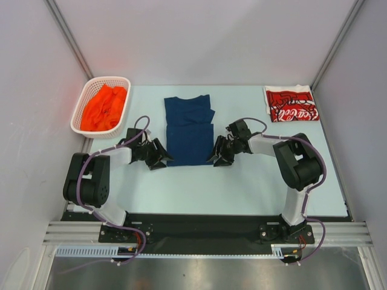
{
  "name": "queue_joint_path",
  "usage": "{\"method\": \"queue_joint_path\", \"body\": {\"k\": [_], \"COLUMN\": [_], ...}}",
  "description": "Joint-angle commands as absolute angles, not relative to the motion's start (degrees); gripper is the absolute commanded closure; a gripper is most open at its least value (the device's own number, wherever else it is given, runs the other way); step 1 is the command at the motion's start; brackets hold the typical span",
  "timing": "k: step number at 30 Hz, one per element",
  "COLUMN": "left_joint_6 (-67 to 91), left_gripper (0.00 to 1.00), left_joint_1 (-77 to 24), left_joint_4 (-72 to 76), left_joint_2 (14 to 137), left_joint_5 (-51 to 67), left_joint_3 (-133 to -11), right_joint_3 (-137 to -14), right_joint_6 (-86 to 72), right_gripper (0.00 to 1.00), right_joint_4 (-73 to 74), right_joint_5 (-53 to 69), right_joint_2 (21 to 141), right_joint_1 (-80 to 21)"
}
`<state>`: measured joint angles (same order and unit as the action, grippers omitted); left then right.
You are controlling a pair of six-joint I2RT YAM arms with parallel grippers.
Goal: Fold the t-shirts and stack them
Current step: Fold the tshirt
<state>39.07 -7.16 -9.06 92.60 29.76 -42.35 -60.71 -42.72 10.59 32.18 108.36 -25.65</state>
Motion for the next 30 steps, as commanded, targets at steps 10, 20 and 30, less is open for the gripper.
{"method": "queue_joint_path", "body": {"k": [10, 20, 30], "left_joint_6": [37.71, 35.25, 36.56], "left_gripper": [0.58, 0.99, 1.00], "left_joint_1": [-7.38, -7.56, -12.29], "left_joint_4": [-9.31, -11.69, -13.36], "left_joint_2": [96.24, 96.51, 82.02], "left_joint_5": [27.86, 27.42, 26.02], "left_joint_3": [-41.75, -42.01, -31.30], "right_joint_3": [-60.12, -60.91, -47.83], "right_joint_6": [-43.86, -40.87, -39.72], "right_gripper": [0.61, 1.00, 1.00], "right_joint_4": [9.32, 10.10, 11.43], "right_joint_5": [26.63, 28.13, 26.28], "right_joint_2": [111.53, 110.83, 96.69], "right_joint_1": [-26.10, -26.28, -31.19]}}
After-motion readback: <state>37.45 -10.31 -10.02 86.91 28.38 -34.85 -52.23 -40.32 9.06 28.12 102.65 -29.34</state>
